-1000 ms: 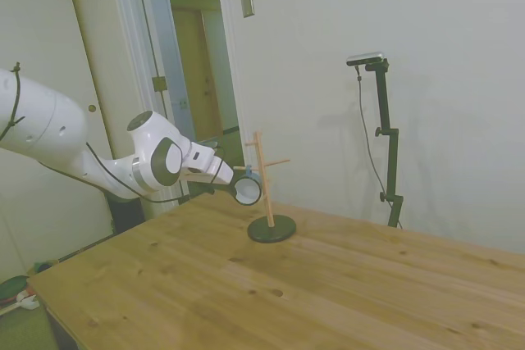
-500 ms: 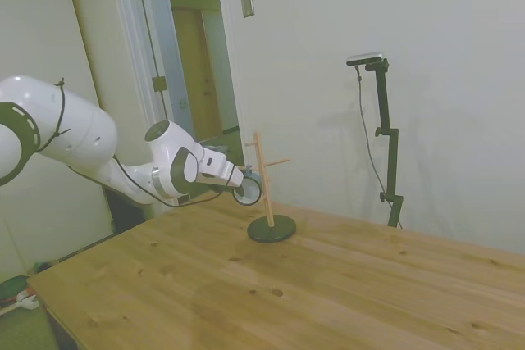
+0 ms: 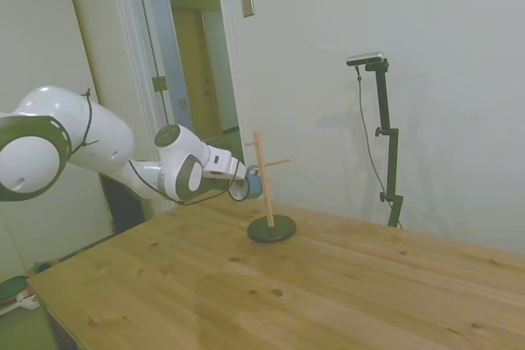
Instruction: Unload the mug
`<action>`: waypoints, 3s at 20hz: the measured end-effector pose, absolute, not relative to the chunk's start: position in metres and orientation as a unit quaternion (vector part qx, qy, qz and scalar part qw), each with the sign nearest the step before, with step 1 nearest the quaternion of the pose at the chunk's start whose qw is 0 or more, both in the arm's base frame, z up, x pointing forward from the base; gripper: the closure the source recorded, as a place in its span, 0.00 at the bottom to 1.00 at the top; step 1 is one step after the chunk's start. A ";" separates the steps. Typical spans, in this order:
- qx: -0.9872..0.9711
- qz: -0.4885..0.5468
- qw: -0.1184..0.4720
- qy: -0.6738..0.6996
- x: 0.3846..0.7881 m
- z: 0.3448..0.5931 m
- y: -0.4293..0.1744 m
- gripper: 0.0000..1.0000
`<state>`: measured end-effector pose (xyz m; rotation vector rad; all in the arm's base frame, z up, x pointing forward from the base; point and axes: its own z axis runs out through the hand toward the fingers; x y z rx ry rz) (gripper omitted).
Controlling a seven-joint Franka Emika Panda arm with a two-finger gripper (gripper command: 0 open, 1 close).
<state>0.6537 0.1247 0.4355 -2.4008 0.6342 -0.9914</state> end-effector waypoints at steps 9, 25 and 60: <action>-0.873 -0.358 0.249 0.219 0.653 0.440 0.111 1.00; -0.872 -0.360 0.250 0.219 0.654 0.442 0.102 1.00; -0.881 -0.348 0.275 0.165 0.608 0.455 0.162 1.00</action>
